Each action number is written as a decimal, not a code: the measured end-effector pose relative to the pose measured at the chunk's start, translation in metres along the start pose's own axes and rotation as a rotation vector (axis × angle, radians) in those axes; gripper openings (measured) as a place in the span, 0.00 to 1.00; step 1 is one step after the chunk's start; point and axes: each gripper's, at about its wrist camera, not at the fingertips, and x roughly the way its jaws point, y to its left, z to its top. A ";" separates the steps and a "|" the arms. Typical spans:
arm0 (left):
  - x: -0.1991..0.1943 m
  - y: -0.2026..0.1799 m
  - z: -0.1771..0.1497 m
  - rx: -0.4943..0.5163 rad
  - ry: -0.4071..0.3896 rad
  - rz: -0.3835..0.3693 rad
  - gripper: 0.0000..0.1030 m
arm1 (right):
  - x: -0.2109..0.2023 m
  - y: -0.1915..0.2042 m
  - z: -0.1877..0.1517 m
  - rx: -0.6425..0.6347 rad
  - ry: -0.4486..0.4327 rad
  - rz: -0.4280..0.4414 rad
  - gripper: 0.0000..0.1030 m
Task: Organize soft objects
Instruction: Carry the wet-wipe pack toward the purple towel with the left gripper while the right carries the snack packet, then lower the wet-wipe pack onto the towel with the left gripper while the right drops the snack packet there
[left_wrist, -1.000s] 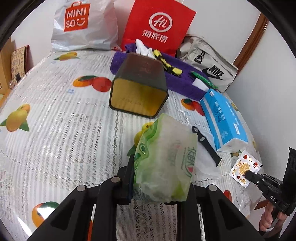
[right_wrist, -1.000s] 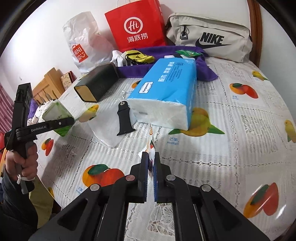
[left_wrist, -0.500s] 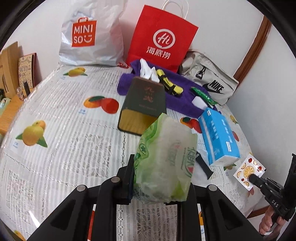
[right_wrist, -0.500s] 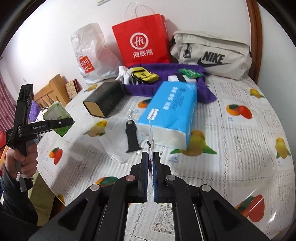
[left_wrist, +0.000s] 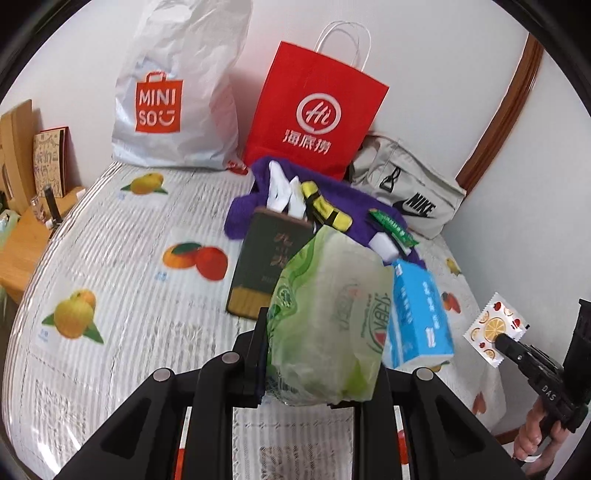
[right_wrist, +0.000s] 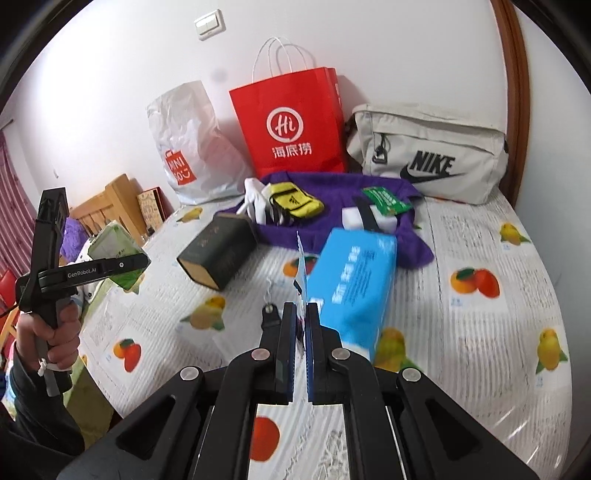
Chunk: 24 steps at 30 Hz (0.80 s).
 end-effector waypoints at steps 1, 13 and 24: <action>-0.001 -0.001 0.003 0.001 -0.005 0.001 0.21 | 0.000 0.001 0.004 -0.009 -0.004 -0.010 0.04; 0.004 -0.012 0.039 0.045 -0.042 0.007 0.21 | 0.005 -0.007 0.044 -0.024 -0.060 -0.010 0.04; 0.033 -0.024 0.079 0.094 -0.043 0.004 0.21 | 0.058 -0.023 0.089 -0.024 -0.045 -0.028 0.04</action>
